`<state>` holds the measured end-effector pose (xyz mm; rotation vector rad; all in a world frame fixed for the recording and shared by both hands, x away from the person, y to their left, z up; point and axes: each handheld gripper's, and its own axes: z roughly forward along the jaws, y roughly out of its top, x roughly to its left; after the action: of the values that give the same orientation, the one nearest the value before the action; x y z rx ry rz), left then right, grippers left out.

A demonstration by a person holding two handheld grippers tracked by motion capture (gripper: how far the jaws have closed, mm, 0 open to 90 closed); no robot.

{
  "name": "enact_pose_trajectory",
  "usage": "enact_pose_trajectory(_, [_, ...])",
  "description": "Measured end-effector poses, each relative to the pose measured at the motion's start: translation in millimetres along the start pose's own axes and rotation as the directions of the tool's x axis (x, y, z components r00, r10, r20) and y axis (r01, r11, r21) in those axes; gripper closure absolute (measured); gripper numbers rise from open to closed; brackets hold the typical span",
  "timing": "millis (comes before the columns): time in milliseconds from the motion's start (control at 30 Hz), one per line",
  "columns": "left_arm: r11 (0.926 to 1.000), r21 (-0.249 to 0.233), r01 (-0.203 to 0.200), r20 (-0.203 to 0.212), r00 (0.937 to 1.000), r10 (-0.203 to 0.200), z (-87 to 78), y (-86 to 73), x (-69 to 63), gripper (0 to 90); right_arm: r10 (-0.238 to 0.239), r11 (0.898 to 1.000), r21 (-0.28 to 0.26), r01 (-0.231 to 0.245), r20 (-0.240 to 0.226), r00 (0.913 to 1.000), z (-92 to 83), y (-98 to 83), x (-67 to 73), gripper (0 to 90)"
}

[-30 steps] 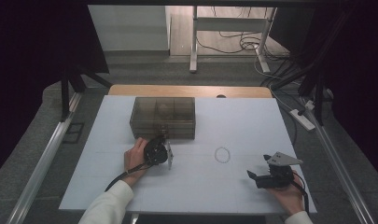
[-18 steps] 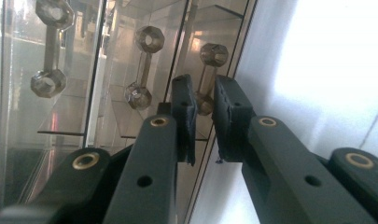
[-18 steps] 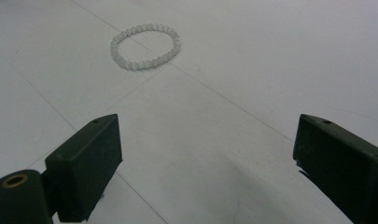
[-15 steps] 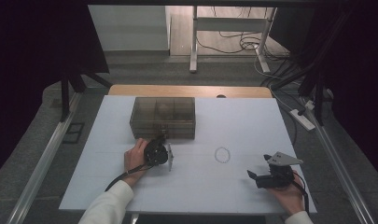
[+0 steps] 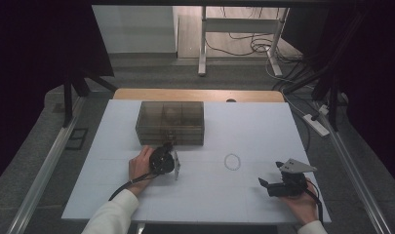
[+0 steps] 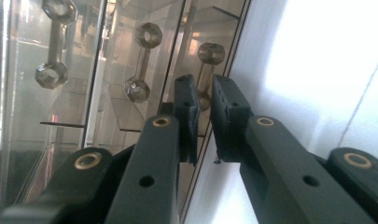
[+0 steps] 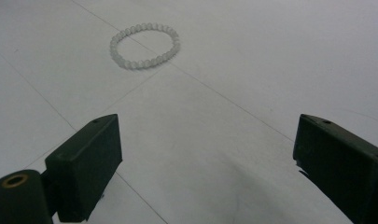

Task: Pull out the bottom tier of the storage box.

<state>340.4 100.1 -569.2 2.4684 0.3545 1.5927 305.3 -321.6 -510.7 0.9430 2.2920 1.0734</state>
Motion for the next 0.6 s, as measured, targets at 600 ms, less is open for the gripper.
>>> enact_pose_trajectory(600, [0.9999, 0.001, -0.017, -0.026, 0.9995, 0.017, 4.1, -0.2, -2.4, 79.1, 0.002, 1.000, -0.001, -0.002, 0.002, 1.0000, -0.6, 0.1, -0.3, 7.7])
